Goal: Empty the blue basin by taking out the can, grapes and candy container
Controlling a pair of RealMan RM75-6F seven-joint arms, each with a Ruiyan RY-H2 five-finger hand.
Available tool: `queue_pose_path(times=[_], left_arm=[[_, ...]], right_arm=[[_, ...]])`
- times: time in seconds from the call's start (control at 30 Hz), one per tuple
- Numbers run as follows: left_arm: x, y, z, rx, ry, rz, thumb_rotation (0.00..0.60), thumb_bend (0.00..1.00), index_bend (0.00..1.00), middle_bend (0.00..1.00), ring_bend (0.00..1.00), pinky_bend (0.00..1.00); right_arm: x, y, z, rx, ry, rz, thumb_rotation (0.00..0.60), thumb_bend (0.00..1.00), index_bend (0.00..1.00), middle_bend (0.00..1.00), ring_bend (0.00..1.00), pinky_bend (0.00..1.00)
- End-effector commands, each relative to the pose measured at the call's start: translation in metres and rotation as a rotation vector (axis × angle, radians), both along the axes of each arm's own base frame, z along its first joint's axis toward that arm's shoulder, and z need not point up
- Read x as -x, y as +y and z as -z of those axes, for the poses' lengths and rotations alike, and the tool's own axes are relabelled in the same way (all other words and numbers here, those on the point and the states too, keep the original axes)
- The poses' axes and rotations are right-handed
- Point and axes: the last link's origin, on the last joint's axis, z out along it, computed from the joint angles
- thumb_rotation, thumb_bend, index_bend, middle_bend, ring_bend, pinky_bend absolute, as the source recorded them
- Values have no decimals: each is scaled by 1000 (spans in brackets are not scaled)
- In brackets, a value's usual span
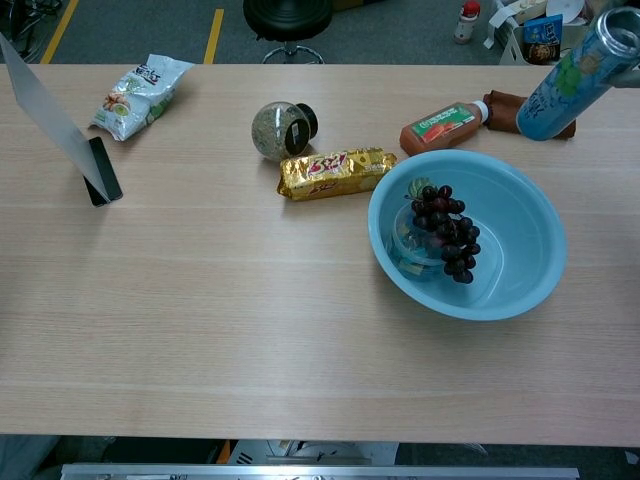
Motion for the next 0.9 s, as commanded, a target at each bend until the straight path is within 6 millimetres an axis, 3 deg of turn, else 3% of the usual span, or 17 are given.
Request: queue_pose_path(times=[0.03,0.37,0.9], left_arm=[[0,0,0,-1,0,-1,600,269,292,245,207,170],[-4,4,0,-2,6,-2,600,269,292,245,207,170],[-6,6,2,1,10,-4,600,270,291,245,207,170]], right_arm=[[6,-9,7,-12,0,24,600,338,557,506,527,727],[34,-36,45,-55,13,109,600,338,557,506,527,727],[57,-41,84,-89,29,169,600,337,557,506,525,727]])
